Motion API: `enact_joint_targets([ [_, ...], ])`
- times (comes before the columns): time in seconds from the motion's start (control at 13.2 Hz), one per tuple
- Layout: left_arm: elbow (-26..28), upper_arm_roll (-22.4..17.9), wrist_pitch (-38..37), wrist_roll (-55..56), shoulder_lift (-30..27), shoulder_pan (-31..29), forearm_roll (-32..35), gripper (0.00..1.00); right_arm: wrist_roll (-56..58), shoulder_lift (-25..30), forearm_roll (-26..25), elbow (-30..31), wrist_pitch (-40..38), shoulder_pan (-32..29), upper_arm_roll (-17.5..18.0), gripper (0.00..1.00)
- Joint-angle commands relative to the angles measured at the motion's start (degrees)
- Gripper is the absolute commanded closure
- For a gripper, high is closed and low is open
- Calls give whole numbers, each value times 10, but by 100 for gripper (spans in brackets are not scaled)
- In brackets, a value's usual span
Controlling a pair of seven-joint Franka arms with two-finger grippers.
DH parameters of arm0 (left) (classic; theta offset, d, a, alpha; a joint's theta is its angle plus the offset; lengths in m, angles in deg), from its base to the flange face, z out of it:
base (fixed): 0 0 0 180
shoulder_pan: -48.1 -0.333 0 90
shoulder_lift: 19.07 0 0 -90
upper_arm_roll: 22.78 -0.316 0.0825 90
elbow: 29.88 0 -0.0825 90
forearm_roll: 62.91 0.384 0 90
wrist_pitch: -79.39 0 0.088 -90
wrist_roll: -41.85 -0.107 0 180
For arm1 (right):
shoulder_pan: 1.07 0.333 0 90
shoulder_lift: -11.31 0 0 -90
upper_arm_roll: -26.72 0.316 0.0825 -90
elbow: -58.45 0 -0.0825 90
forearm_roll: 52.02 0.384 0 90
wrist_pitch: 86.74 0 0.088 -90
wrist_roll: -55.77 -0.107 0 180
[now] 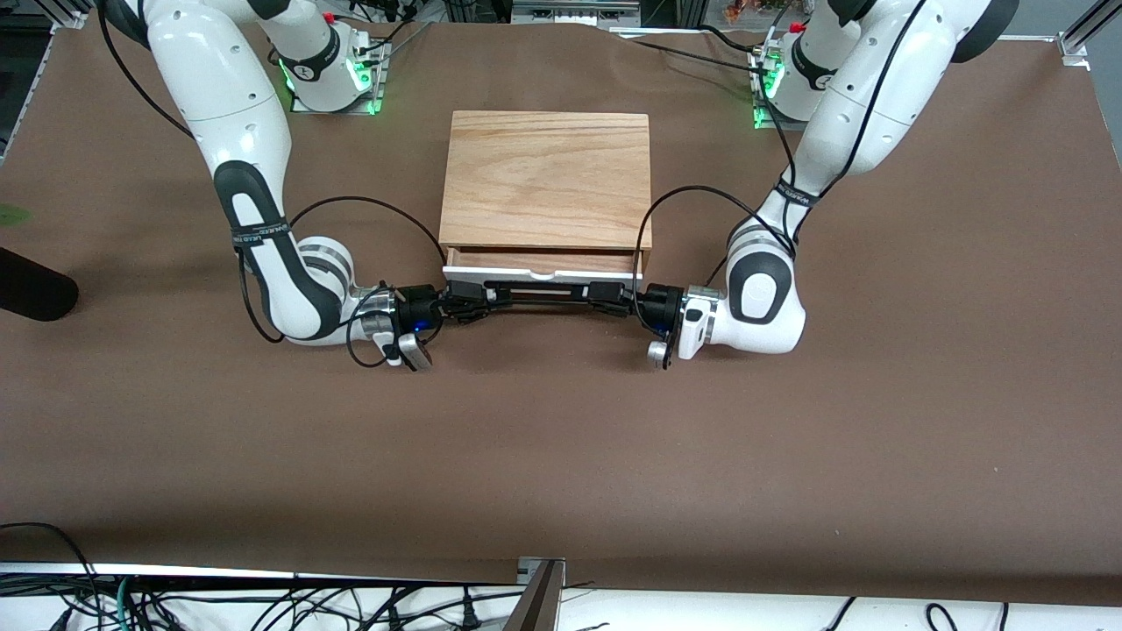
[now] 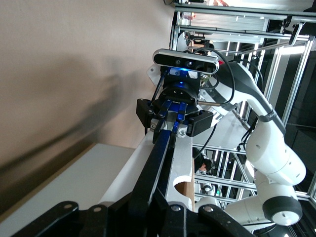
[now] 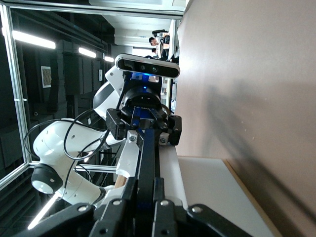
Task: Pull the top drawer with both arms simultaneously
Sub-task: 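Pull the handle out of the box with both grippers together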
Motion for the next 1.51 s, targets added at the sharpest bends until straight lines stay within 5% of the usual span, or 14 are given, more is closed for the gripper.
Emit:
enact_joint_targets([
  [0.0, -74, 4, -17, 49, 14, 0, -1, 100, -25, -49, 13, -68, 32, -7, 1, 90],
  [0.91, -139, -23, -15, 79, 45, 22, -1, 100, -112, -139, 11, -248, 93, -28, 1, 90],
  [1.21, -155, -26, 3, 79, 64, 30, -1, 100, -106, -150, 11, -259, 109, -30, 1, 90],
  [1.36, -162, -27, 17, 75, 72, 35, -1, 75, -101, -154, 11, -258, 109, -32, 1, 86],
  [1.43, -167, -30, 17, 72, 75, 35, -1, 53, -102, -153, 10, -258, 109, -32, 1, 70],
])
